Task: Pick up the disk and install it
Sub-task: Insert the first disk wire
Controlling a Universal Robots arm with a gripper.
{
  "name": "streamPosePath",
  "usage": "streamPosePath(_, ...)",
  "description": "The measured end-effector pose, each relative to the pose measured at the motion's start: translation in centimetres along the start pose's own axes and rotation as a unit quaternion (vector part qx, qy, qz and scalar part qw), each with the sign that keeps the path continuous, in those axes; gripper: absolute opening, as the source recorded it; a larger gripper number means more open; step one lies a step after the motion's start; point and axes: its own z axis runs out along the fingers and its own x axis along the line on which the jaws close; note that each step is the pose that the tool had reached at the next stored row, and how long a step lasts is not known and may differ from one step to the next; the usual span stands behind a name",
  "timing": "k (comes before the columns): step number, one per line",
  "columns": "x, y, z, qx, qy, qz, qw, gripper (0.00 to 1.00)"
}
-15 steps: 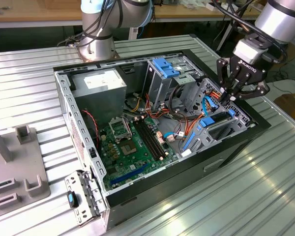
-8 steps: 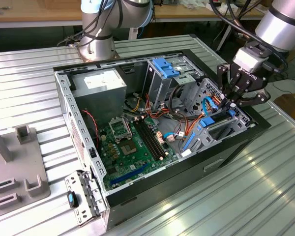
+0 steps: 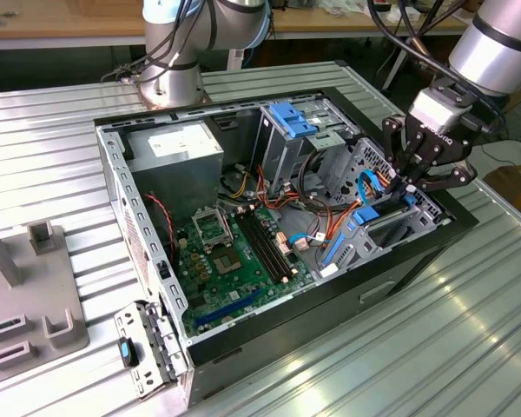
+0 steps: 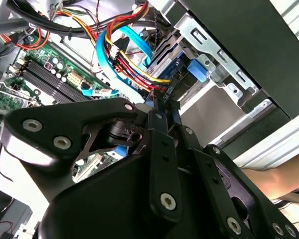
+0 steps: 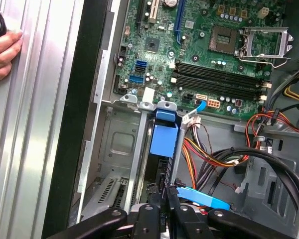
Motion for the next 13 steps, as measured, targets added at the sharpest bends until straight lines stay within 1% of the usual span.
streamPosePath(1,0.01,0.02,0.16,0.0026,0.0004,0.002,1.0000,0.18)
streamPosePath(2,0.01,0.03,0.31,0.0029,0.0006,0.012,0.9999,0.18)
streamPosePath(3,0.00,0.09,0.33,0.0029,0.0006,0.017,0.9999,0.18)
streamPosePath(5,0.00,0.10,0.34,0.0030,0.0006,0.021,0.9998,0.18)
streamPosePath(7,-0.01,0.11,0.38,0.0030,0.0010,0.043,0.9991,0.18)
streamPosePath(8,0.00,0.11,0.40,0.0031,0.0009,0.049,0.9988,0.18)
streamPosePath(9,-0.01,0.11,0.41,0.0032,0.0003,0.049,0.9988,0.18)
streamPosePath(11,0.07,0.13,0.42,0.0053,-0.0039,0.050,0.9987,0.18)
streamPosePath(13,0.16,0.15,0.46,0.0061,-0.0042,0.051,0.9987,0.18)
